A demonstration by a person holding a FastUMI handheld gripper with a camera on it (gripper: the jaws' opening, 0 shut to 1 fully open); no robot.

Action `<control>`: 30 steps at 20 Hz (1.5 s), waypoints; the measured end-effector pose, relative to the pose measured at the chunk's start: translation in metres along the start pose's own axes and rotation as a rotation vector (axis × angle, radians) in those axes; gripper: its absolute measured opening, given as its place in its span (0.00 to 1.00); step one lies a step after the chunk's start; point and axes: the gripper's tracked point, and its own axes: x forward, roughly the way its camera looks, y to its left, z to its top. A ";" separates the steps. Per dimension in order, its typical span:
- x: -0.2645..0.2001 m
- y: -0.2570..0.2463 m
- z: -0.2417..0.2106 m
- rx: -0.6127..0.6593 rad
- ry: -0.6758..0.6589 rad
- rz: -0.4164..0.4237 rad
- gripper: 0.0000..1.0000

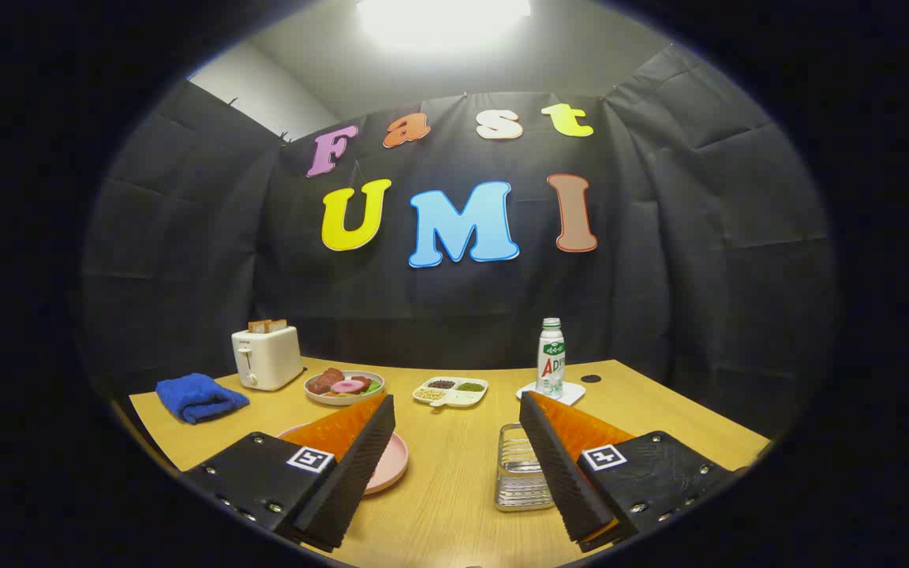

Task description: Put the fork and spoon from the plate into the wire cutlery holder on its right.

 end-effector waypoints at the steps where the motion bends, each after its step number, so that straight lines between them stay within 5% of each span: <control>1: -0.002 0.001 0.000 -0.009 -0.007 0.001 0.98; 16: 0.007 0.019 -0.009 -0.009 0.024 0.043 0.98; 30: -0.006 0.052 -0.087 -0.070 0.244 0.122 0.97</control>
